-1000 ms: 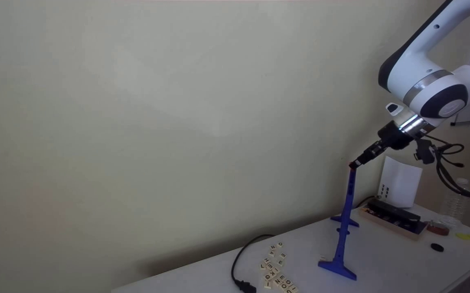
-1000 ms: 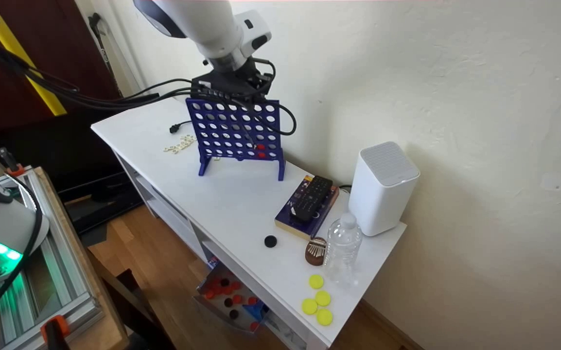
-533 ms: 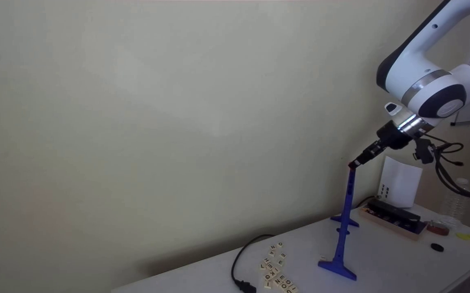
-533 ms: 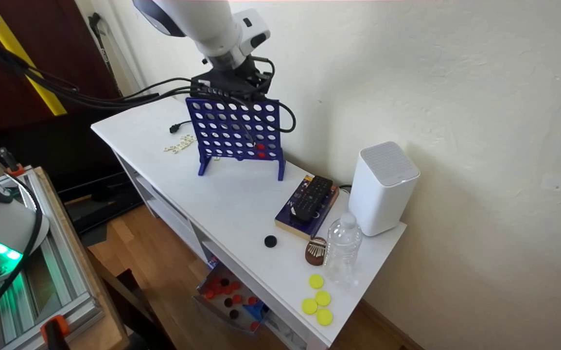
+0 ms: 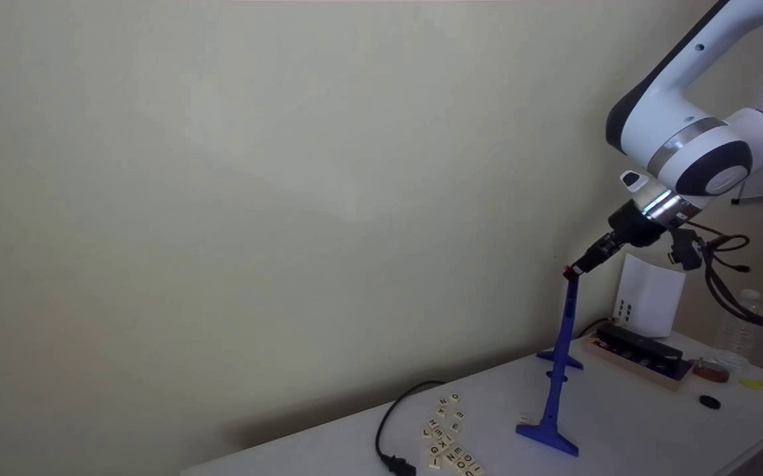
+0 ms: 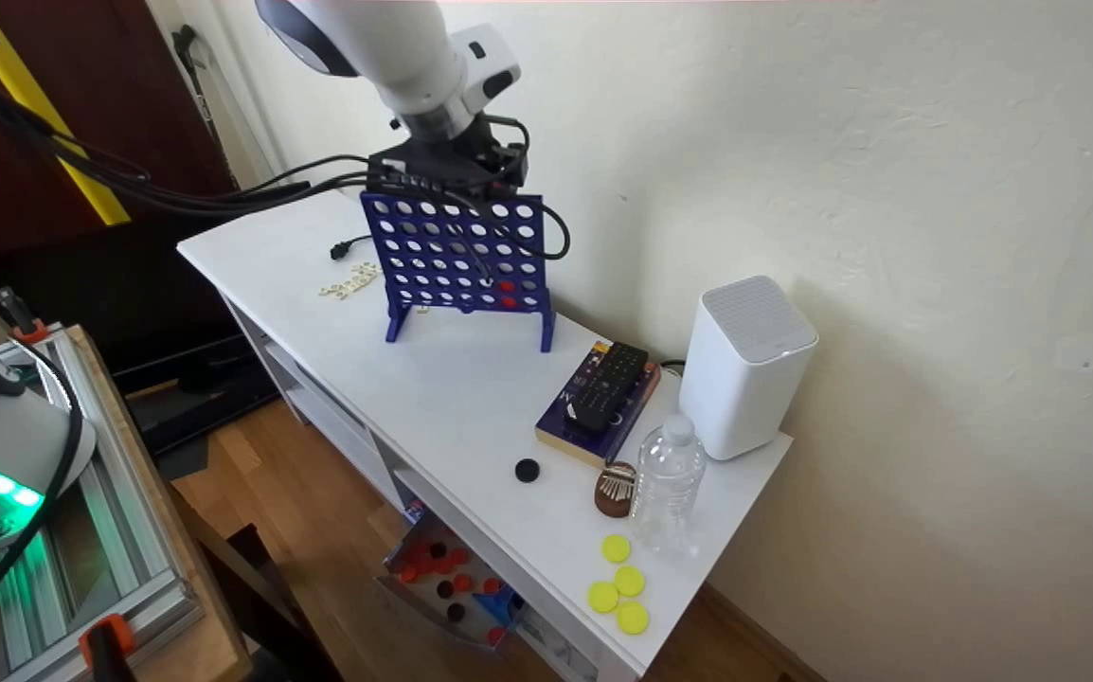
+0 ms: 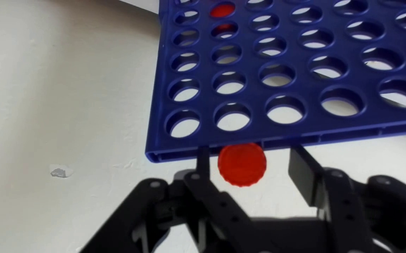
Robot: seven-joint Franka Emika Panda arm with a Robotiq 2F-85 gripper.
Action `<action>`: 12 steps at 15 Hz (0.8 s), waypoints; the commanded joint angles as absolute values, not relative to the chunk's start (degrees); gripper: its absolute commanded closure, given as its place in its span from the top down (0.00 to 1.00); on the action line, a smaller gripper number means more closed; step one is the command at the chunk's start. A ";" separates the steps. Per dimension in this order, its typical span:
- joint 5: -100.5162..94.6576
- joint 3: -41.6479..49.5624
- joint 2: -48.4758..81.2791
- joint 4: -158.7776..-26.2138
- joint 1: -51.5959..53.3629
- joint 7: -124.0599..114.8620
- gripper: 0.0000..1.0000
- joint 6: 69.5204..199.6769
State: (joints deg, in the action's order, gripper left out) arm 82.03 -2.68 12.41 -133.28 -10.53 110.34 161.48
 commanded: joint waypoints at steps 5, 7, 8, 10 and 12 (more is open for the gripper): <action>81.13 -2.78 13.03 -133.69 -9.79 109.23 1.00 162.22; 81.27 -2.70 12.84 -133.76 -9.89 109.34 1.00 162.24; 81.44 -2.66 12.58 -133.83 -9.96 109.51 1.00 162.23; 82.03 -2.60 11.97 -133.94 -10.12 109.92 1.00 162.27; 82.93 -2.56 11.05 -134.14 -10.30 110.55 1.00 162.28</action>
